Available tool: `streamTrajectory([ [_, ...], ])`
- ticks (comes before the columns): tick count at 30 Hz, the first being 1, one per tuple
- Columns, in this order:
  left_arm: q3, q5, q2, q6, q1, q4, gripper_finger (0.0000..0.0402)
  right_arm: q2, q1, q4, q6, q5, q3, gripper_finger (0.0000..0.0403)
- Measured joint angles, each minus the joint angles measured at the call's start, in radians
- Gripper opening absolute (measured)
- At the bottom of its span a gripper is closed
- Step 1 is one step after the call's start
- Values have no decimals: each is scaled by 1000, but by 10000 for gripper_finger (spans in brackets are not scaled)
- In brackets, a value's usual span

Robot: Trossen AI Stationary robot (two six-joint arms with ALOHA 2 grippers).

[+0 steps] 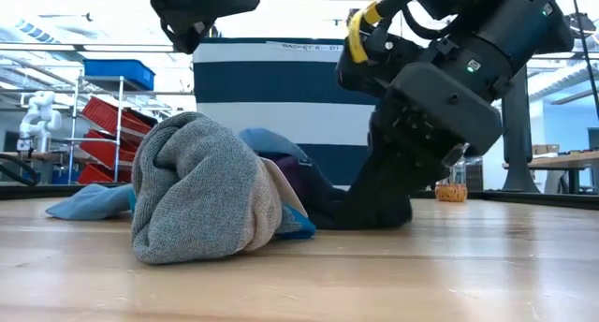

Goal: Sort clothes
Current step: Put the dark blue pair of socks into the blue laundry organizer

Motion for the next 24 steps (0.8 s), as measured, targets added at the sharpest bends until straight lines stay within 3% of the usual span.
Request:
streamTrajectory([
  [5,0,0,0,0,0,-1,196,-28,6,-106,56,-29,0,135],
  [13,0,0,0,0,0,7,196,-117,34,-268,118,-53,-6,15],
  [17,0,0,0,1,0,30,196,-176,55,-307,151,-58,-12,16],
  [24,1,-10,0,1,0,52,196,-311,130,-283,160,81,-9,10],
])
